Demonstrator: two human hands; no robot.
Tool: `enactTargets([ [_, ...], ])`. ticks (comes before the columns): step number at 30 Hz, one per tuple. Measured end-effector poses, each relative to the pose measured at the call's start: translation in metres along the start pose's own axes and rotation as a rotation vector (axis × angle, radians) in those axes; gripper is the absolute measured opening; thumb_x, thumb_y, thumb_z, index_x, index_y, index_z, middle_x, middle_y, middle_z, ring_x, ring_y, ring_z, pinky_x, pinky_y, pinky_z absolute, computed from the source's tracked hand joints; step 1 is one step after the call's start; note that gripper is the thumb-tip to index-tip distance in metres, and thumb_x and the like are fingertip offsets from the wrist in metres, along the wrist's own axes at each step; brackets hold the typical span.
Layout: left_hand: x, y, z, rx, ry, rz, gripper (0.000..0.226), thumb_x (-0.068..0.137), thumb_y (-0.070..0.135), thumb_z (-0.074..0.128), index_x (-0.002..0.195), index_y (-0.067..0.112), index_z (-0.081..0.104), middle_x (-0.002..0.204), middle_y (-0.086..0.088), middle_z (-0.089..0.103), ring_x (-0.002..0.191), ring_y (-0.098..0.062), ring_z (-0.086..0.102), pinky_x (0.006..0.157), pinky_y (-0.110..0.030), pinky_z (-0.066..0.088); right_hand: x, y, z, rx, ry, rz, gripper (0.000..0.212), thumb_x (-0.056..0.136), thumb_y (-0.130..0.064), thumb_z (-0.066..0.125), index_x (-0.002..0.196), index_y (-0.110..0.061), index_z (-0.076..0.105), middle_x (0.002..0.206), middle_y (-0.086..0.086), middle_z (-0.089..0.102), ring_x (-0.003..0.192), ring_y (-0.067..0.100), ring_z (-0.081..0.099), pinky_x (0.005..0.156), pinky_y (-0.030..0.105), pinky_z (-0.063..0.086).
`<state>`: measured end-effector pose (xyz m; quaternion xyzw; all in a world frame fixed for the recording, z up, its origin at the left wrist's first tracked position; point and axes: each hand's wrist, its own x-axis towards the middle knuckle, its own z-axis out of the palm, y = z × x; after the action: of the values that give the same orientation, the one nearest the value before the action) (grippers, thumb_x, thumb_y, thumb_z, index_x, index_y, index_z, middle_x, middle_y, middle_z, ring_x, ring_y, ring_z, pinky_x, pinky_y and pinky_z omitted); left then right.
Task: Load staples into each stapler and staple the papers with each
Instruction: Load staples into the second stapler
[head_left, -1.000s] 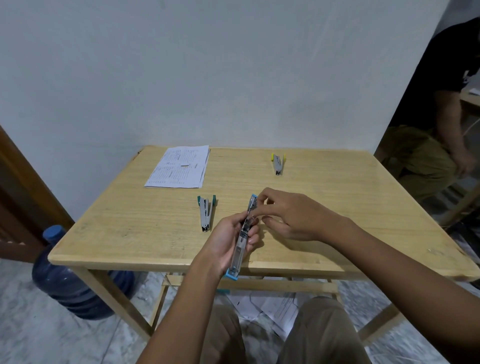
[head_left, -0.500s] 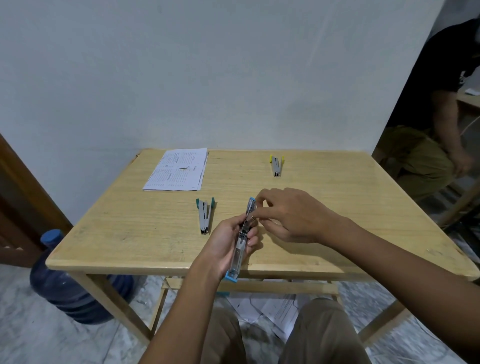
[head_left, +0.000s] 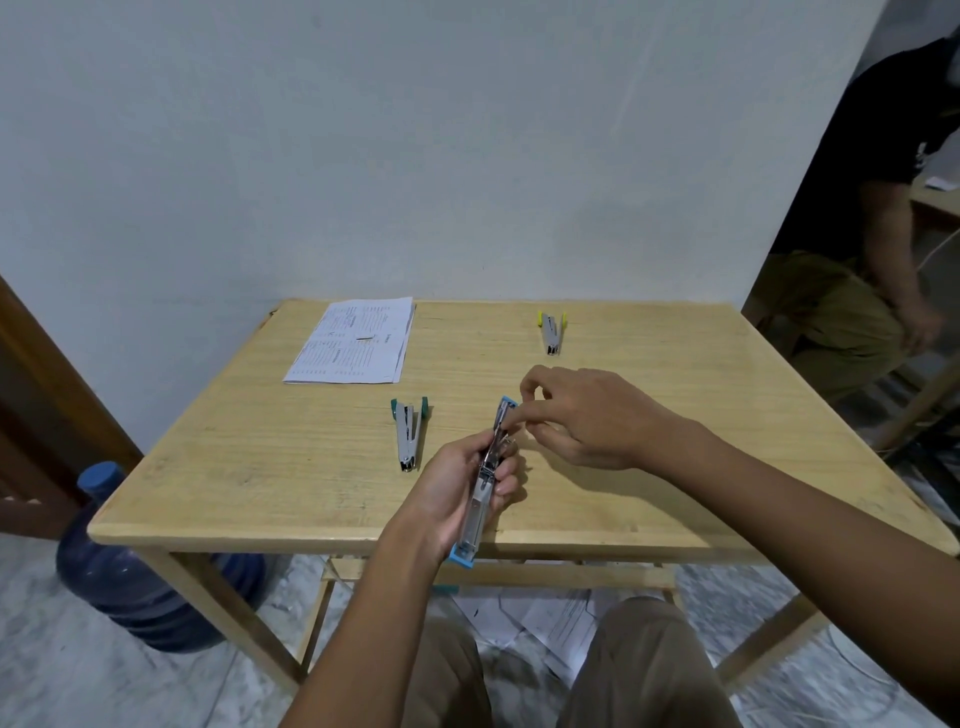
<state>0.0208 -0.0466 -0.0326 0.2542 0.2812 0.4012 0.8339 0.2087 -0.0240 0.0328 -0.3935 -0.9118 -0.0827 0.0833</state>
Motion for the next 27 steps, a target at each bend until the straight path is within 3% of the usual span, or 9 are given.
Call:
enactTargets([
  [4,-0.001,0.0,0.0,-0.048,-0.012,-0.013,0.026,0.102,0.023,0.039,0.088,0.006,0.053,0.067,-0.005,0.039,0.056,-0.014,0.035,0.053,-0.023,0.031,-0.003,-0.006,0.01,0.147,0.041,0.133,0.042,0.096,-0.046,0.031,0.121,-0.038,0.064,0.115,-0.008,0.053,0.078,0.007,0.05,0.066,0.024,0.034],
  [10,0.002,-0.001,-0.002,-0.075,-0.026,-0.017,0.026,0.101,0.02,0.041,0.118,0.004,0.05,0.072,-0.004,0.039,0.058,-0.012,0.034,0.053,-0.022,0.031,-0.007,-0.015,0.018,0.247,0.085,0.334,0.031,0.102,-0.037,0.042,0.127,-0.036,0.06,0.119,-0.011,0.051,0.07,0.001,0.042,0.065,0.027,0.038],
  [14,0.002,-0.001,-0.002,-0.064,-0.028,0.006,0.024,0.101,0.022,0.041,0.102,0.003,0.057,0.069,-0.005,0.039,0.056,-0.013,0.035,0.053,-0.023,0.032,-0.015,-0.03,0.018,0.576,0.269,0.353,0.02,0.097,-0.037,0.054,0.113,-0.033,0.066,0.106,-0.017,0.057,0.084,0.003,0.057,0.069,0.024,0.047],
  [17,0.004,-0.001,-0.004,-0.033,-0.015,0.018,0.025,0.102,0.023,0.041,0.101,0.003,0.056,0.066,-0.007,0.043,0.054,-0.016,0.039,0.058,-0.025,0.031,-0.02,-0.048,0.026,0.713,0.373,0.326,0.007,0.091,-0.029,0.067,0.097,-0.029,0.069,0.095,-0.015,0.063,0.085,0.007,0.062,0.065,0.02,0.051],
  [20,0.004,-0.002,-0.005,-0.015,-0.007,0.027,0.028,0.103,0.023,0.039,0.103,0.002,0.057,0.063,-0.007,0.043,0.053,-0.016,0.039,0.057,-0.026,0.032,-0.019,-0.055,0.035,0.719,0.472,0.339,0.006,0.087,-0.017,0.072,0.093,-0.017,0.074,0.088,-0.01,0.067,0.081,0.008,0.063,0.063,0.021,0.051],
  [23,0.004,-0.002,-0.005,-0.023,-0.013,0.027,0.029,0.103,0.024,0.038,0.108,0.002,0.057,0.063,-0.007,0.043,0.053,-0.015,0.038,0.055,-0.025,0.032,-0.016,-0.057,0.039,0.673,0.512,0.365,0.007,0.087,-0.017,0.072,0.094,-0.017,0.074,0.087,-0.009,0.066,0.081,0.006,0.062,0.065,0.021,0.051],
  [27,0.001,-0.001,0.001,-0.007,-0.029,0.037,0.025,0.099,0.023,0.043,0.083,0.007,0.054,0.062,-0.006,0.04,0.053,-0.014,0.033,0.054,-0.024,0.029,-0.009,-0.056,0.044,0.548,0.486,0.459,0.011,0.091,-0.028,0.068,0.097,-0.022,0.073,0.092,-0.011,0.061,0.073,-0.001,0.055,0.064,0.019,0.045],
])
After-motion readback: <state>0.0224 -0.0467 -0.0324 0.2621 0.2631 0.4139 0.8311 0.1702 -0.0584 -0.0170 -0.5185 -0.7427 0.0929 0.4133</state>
